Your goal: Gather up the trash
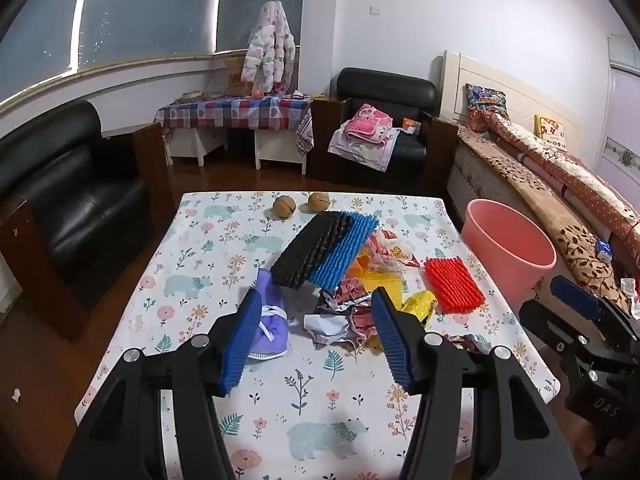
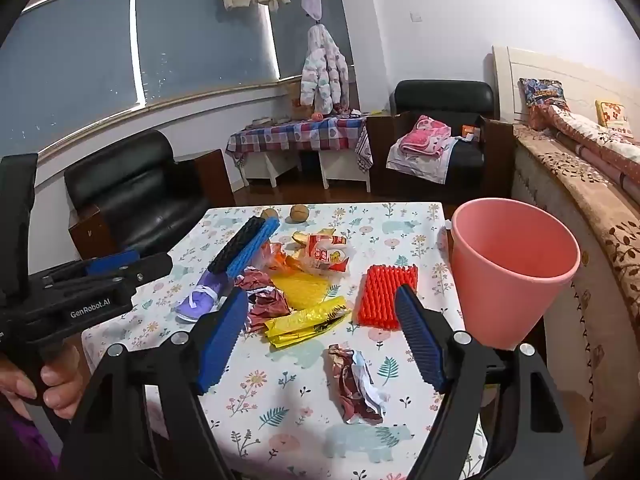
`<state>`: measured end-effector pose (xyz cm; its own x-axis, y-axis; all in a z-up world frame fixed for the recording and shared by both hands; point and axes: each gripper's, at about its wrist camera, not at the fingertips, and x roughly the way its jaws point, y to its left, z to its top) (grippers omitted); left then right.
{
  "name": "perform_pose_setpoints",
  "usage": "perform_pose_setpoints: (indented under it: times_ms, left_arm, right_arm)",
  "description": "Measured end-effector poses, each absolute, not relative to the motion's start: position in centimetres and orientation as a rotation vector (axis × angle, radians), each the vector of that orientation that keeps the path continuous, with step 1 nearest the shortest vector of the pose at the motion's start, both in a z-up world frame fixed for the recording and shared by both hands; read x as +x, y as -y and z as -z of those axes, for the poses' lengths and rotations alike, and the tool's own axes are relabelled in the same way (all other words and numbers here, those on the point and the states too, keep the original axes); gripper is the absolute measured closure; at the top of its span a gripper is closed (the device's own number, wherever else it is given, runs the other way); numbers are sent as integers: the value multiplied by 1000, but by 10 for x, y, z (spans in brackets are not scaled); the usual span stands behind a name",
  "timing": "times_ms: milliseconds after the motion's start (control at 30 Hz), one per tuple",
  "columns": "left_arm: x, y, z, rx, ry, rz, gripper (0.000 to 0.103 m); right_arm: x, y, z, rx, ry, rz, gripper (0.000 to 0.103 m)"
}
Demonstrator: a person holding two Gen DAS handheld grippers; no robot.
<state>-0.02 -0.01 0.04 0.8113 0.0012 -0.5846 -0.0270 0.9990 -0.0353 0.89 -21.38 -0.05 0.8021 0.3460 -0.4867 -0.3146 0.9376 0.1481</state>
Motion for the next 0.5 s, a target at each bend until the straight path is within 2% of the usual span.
perform_pose_setpoints:
  times_ms: [500]
  left_arm:
    - [-7, -3, 1, -57, -625, -10, 46]
  right_arm:
    - [3, 213, -2, 48, -525, -350, 27]
